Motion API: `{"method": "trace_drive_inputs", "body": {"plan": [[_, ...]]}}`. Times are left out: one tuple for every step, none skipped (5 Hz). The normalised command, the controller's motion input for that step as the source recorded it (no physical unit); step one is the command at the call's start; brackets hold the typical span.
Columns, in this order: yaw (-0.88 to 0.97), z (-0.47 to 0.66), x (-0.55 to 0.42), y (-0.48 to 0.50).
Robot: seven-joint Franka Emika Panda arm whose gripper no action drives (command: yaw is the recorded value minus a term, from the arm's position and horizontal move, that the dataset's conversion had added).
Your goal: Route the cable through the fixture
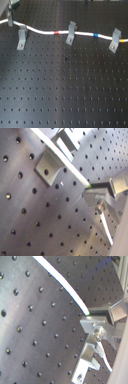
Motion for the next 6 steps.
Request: {"method": "trace_drive_inputs", "body": {"plan": [[0.15, -0.4, -0.053, -0.339], [0.23, -0.37, -0.016, -0.08], [0.0, 0.15, 0.12, 0.558], [-0.09, 0.38, 0.073, 0.492], [0.0, 0.02, 0.0, 0.0], [0.0, 0.31, -0.017, -0.085]]}}
